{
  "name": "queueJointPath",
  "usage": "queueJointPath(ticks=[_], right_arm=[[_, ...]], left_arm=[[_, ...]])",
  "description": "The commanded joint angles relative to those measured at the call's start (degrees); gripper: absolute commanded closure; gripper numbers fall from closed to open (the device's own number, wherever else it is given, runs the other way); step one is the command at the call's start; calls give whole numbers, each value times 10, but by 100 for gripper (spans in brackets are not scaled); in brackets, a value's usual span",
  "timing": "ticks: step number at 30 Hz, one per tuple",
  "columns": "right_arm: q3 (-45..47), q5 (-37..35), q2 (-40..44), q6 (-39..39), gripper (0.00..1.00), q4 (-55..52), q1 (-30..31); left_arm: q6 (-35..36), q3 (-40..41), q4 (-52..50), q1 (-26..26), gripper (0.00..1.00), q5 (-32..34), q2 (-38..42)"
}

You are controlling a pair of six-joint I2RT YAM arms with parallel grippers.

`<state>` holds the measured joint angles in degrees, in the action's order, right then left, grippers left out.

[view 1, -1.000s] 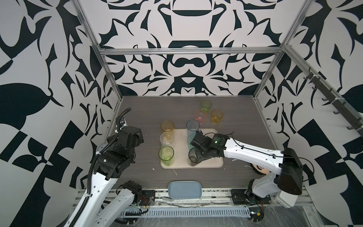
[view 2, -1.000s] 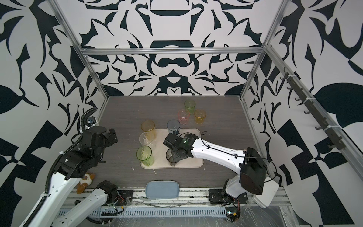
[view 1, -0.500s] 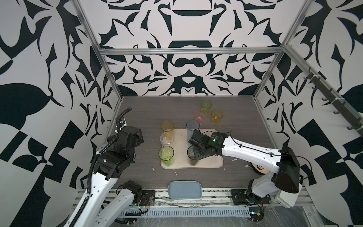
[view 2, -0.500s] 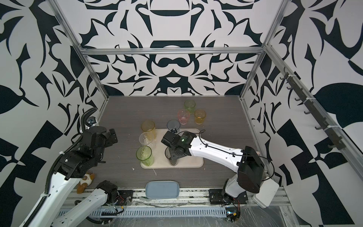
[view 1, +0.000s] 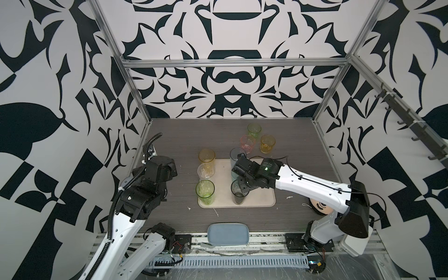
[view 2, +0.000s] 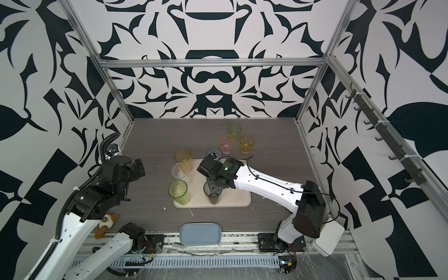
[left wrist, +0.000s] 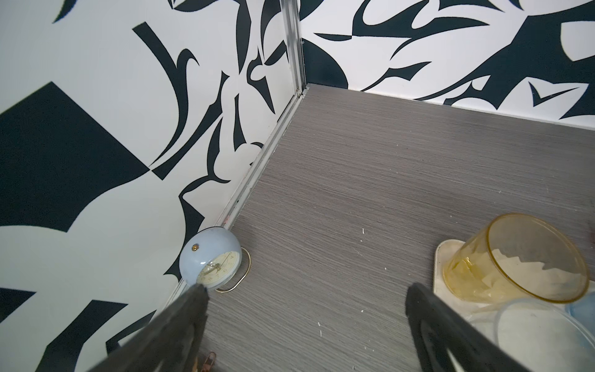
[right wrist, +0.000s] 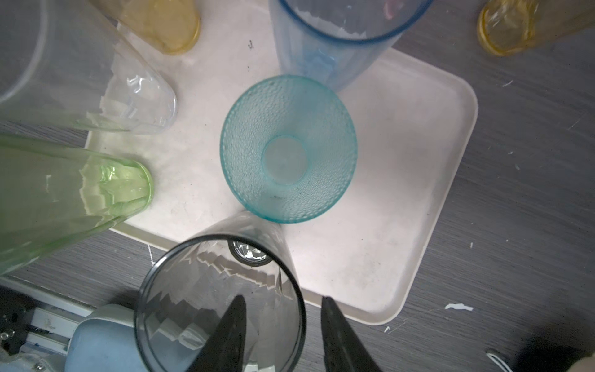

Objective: Place the glasses into the tray
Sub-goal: Place the glass on the tray, then pick up the glass from the top-center of the table.

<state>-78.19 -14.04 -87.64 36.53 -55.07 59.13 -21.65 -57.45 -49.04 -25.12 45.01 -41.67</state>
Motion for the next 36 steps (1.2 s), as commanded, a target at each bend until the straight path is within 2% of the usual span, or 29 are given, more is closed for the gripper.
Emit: queueJointPath(ticks=[1,11,18,28,36], right_arm=[[-39,-46,33,-26,55,-29,4],[-89,-129,59,-77,54,-20,-21],[-88,-116,74,-114,53,17,-83],[-93,-70,68,-178,46,90,-211],[-99,-29,35,-193,36,159,-303]], left_arm=[[-12,7,-6,1,0,9,9],[-13,10,-1,1,0,11,25],[-13,11,1,2,1,12,27],[-12,10,1,1,1,15,24],[-13,11,1,1,0,14,25]])
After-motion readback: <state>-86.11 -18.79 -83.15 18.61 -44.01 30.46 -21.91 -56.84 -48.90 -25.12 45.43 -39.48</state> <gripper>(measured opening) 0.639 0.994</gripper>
